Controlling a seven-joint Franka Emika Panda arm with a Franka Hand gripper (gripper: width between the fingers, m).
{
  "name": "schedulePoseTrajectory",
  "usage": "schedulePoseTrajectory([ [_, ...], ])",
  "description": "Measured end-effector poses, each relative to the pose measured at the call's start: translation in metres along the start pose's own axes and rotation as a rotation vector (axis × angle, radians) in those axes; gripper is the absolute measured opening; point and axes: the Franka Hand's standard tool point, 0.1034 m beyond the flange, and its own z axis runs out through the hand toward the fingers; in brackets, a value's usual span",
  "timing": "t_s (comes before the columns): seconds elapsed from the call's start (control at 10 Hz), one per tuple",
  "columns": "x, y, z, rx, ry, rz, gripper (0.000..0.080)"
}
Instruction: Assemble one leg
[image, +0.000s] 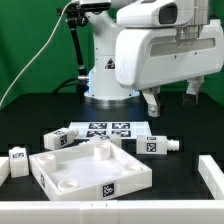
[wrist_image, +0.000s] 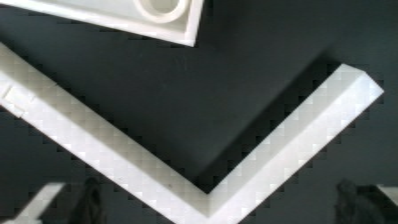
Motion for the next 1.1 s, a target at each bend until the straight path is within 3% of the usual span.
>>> schedulePoseTrajectory([
  [0.6, -0.002, 0.002, 0.0, 0.0, -0.001, -0.001, 0.0649],
  [0.8, -0.027, 0.008, 0.005, 0.001, -0.008, 0.021, 0.0649],
  [1.1, -0.067, -0.006, 0.032, 0.02, -0.037, 0.046, 0.0649],
])
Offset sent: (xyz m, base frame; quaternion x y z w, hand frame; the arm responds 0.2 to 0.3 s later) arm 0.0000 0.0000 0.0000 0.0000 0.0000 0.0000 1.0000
